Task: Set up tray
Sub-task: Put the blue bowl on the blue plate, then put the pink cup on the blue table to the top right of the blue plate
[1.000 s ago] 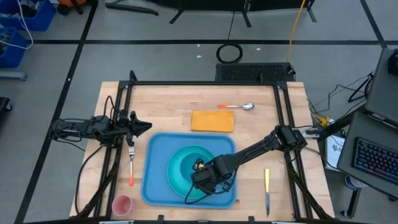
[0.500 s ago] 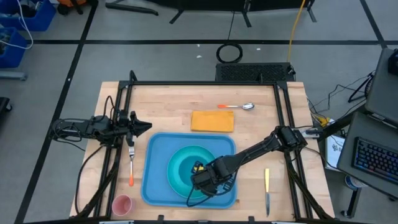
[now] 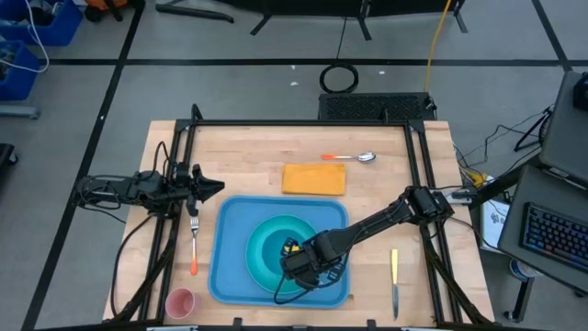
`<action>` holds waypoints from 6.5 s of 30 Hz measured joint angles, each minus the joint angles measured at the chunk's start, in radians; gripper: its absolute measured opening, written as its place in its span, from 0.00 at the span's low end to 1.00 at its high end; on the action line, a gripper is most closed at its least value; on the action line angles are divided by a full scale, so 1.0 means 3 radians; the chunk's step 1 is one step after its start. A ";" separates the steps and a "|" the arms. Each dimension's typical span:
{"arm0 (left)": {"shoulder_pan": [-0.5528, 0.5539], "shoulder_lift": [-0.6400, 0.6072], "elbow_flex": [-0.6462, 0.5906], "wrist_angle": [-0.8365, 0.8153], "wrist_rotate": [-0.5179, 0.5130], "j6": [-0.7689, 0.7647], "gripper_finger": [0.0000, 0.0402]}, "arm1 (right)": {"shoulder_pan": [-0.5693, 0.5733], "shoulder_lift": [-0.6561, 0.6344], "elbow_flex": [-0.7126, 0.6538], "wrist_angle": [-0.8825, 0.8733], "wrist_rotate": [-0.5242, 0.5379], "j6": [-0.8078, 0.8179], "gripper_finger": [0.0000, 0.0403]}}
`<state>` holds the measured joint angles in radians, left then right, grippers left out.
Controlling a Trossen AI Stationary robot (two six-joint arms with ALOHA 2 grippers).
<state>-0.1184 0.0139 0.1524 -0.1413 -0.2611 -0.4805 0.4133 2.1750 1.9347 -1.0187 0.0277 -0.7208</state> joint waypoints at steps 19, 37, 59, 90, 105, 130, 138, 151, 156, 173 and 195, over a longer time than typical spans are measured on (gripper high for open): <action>0.0000 0.0000 0.0000 -0.0051 0.0003 0.0001 0.13 | 0.0008 -0.0001 -0.0004 0.0089 0.0096 0.0155 0.05; 0.0000 0.0000 0.0000 -0.0052 0.0001 0.0001 0.13 | 0.0156 -0.0009 -0.0004 0.0148 0.0267 0.0215 0.05; 0.0000 0.0001 0.0000 -0.0013 -0.0190 0.0047 0.13 | 0.0221 -0.0187 -0.0005 0.0138 0.0612 0.0614 0.34; -0.0937 0.2758 0.1631 -0.1127 -0.0040 0.0187 0.13 | -0.0137 -0.3116 -0.3839 0.4158 0.0504 0.1279 0.33; -0.2344 0.3740 0.2376 -0.1803 -0.0187 -0.0696 0.13 | -0.0136 -0.3325 -0.4088 0.4332 0.0509 0.1406 0.33; -0.3226 0.4312 0.2676 -0.1985 -0.0465 -0.2603 0.13 | -0.0161 -0.3278 -0.4088 0.4353 0.0514 0.1499 0.33; -0.3170 0.4313 0.2778 -0.1958 -0.0507 -0.2614 0.26 | -0.0178 -0.3278 -0.4088 0.4344 0.0514 0.1528 0.33; -0.3285 0.4363 0.2784 -0.1788 0.0007 -0.2197 0.33 | -0.0178 -0.3278 -0.4088 0.4300 0.0510 0.1555 0.33; -0.3376 0.4363 0.2784 -0.1826 0.0159 -0.2144 0.33 | -0.0178 -0.3278 -0.4088 0.4300 0.0509 0.1568 0.33; -0.3627 0.4363 0.2775 -0.1982 -0.0080 -0.1631 0.33 | -0.0179 -0.3277 -0.4300 0.4677 0.0511 0.1547 0.33; -0.3628 0.4730 0.2674 -0.1937 0.0169 -0.1803 0.33 | -0.0179 -0.3277 -0.4306 0.4679 0.0513 0.1527 0.33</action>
<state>-1.2068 1.4328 0.9546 -0.7223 -0.2104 -1.0212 0.3595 1.1919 0.6430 0.3851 0.1815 -0.2626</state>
